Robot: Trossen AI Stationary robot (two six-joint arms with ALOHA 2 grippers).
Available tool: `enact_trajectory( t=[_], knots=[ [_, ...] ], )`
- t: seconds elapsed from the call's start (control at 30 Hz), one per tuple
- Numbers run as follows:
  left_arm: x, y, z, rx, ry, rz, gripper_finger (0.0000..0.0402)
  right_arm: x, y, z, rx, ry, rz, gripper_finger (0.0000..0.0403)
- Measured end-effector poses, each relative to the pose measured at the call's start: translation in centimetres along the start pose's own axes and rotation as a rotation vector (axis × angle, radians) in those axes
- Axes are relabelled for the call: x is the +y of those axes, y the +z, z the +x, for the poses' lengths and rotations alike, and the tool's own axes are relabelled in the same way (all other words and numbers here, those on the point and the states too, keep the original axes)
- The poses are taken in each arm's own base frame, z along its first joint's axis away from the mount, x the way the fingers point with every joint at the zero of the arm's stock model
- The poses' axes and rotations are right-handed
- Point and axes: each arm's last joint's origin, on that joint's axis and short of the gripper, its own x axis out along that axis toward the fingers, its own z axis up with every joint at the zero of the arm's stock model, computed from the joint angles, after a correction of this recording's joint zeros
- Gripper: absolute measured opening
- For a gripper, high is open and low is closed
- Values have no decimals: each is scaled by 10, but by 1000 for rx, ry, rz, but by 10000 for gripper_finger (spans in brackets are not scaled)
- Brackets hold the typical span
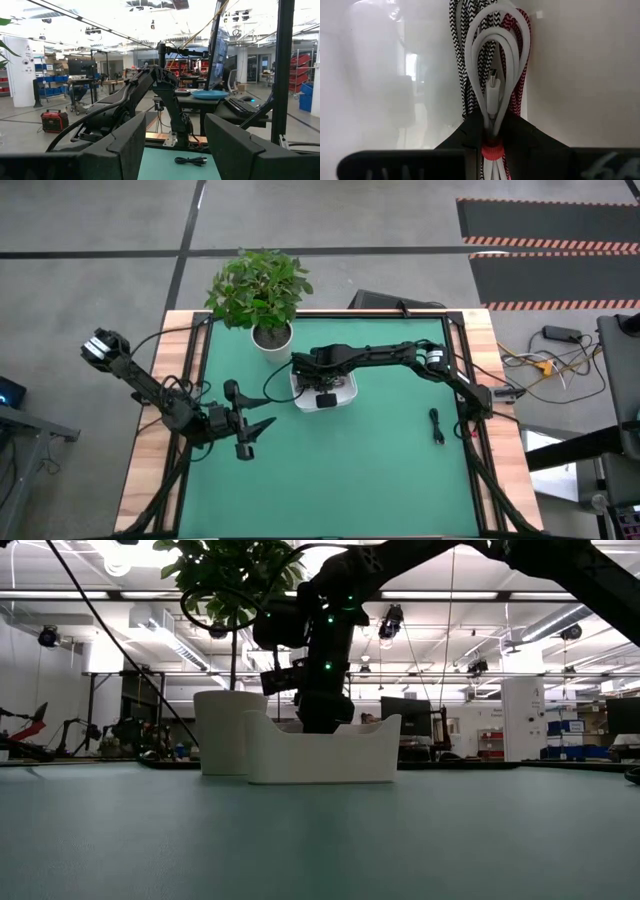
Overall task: Pick and place USB-C Cables
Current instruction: Put the white charger cable into the white bin, then put the black charger cable into the white bin
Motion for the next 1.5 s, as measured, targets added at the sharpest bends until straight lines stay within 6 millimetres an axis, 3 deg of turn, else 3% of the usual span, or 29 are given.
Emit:
enact_trajectory(
  t=[0.17,0.57,0.8,1.03,1.23,1.5],
  knots=[
    [0,0,0,0,0,0,187,0,0,0,-1,0,1,52],
    [0,0,0,0,0,-5,187,0,0,0,-4,-2,2,132],
    [0,-1,0,6,-2,-16,187,-1,3,-6,-14,-3,12,137],
    [0,-1,0,5,-2,-17,187,-5,9,-25,-14,-3,14,139],
    [0,-1,0,5,-2,-17,187,-6,9,-52,50,17,80,132],
    [0,-1,0,5,-3,-42,187,15,4,-91,161,60,155,120]
  ],
)
